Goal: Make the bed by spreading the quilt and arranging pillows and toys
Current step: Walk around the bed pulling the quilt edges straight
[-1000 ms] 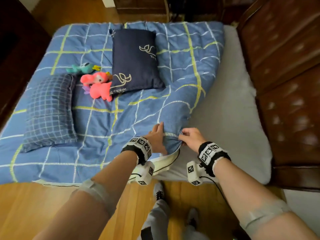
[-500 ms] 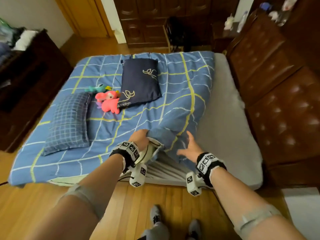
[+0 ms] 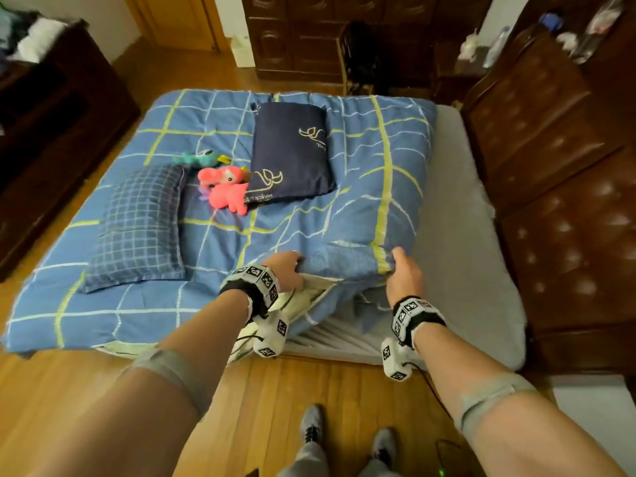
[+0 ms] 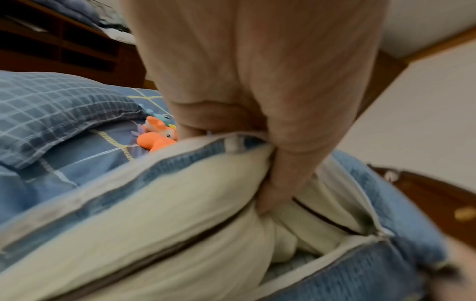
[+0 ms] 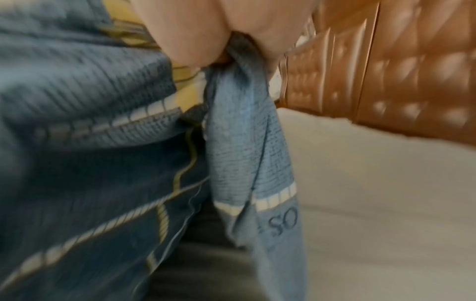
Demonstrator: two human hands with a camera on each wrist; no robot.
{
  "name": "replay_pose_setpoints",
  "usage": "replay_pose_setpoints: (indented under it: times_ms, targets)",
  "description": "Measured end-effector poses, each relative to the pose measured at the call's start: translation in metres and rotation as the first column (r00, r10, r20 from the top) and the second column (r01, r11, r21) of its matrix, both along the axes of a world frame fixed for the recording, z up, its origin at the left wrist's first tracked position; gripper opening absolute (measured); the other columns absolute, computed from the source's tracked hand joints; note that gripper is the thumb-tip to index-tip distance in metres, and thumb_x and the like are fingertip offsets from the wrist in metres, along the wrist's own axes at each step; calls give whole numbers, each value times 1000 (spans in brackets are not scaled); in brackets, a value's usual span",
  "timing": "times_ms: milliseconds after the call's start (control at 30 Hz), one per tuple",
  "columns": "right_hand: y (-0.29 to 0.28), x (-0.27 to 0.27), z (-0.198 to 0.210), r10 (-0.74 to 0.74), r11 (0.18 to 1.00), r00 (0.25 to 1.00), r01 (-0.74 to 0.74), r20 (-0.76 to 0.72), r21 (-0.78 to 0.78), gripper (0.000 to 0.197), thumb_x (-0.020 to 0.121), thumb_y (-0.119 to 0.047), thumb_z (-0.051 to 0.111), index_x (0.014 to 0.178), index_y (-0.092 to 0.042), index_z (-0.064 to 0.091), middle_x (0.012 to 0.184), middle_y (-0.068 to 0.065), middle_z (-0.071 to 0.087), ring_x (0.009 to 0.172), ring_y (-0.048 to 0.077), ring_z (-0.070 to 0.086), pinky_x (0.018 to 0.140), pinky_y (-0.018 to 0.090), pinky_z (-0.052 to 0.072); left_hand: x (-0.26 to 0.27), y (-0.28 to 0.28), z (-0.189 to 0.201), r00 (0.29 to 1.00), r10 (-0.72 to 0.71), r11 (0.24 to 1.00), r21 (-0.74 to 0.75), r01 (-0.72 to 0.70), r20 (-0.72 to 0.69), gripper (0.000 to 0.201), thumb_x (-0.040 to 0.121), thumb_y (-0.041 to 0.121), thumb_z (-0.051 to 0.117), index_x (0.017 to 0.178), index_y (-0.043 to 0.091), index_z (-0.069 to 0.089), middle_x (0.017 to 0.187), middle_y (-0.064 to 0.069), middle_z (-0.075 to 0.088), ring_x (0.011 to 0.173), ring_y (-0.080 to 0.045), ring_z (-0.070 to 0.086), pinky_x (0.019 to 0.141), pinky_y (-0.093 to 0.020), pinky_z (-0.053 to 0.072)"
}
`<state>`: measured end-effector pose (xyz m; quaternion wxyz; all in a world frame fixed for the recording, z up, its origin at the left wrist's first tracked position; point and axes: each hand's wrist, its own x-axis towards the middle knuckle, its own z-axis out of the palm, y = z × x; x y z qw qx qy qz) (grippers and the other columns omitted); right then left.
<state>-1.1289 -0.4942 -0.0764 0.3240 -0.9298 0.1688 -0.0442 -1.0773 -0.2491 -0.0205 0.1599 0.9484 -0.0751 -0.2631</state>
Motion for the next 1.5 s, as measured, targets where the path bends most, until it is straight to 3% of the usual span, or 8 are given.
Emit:
replay_pose_setpoints:
  times_ms: [233,433,733,867,967,1133,1333,1500]
  targets:
    - [-73,-16,87,282,822,885,-422,-371,-382,29,90,-7,48,115,-18,55,112,19,65,100,41,62,75,41,48,-36,-127,-33,954,-298,941,-155,300,36,140,42,75,75,152,31,1,153,-9,26,136,-35,37,105,-59,39]
    - [-117,-59,81,345,823,887,-444,-308,-355,27,90,-13,51,117,-14,55,108,13,62,102,37,59,75,43,48,-54,-197,-10,954,-258,958,-91,273,150,27,89,27,56,113,13,60,113,-15,67,107,-39,62,86,-41,51]
    - [-137,-113,-18,218,974,920,-187,-327,125,148,38,-84,76,152,-36,-6,160,3,20,143,28,33,111,49,38,-91,-198,40,982,56,976,-219,-15,181,25,83,0,43,89,6,65,94,-18,67,89,-35,60,80,-40,48]
    - [-87,-95,-18,234,935,944,-154,-232,320,160,35,-73,83,150,-29,-20,161,5,17,143,27,34,113,45,38,-95,-181,39,975,179,944,-301,-133,129,21,88,3,43,85,13,61,91,-15,64,86,-28,55,80,-36,43]
    - [-65,-71,-20,101,930,961,0,-256,367,142,51,-59,86,152,-13,-3,148,16,42,124,35,54,95,41,50,-84,-168,36,975,207,922,-349,-169,75,23,88,1,43,90,9,65,103,-16,69,99,-31,60,90,-41,47]
    - [-78,-54,-18,71,987,973,-37,-218,154,33,95,-10,47,127,-14,50,113,22,64,100,42,62,74,37,43,-64,-154,18,985,168,939,-311,-145,48,22,89,4,46,96,4,66,100,-19,69,98,-36,61,83,-40,46]
    - [-148,-50,-5,-40,998,980,30,-197,-52,21,81,4,43,89,-10,55,94,20,62,91,40,58,74,41,45,-50,-162,-26,994,61,985,-154,-75,-92,26,93,23,54,114,10,63,116,-15,64,111,-35,59,89,-34,43]
    - [-207,-61,18,78,913,926,-215,-369,-347,20,93,-33,47,98,-17,58,96,12,67,93,36,62,68,35,37,-63,-202,-59,970,-117,991,-84,101,-213,33,92,46,54,103,16,63,105,-7,67,103,-28,62,90,-35,43]
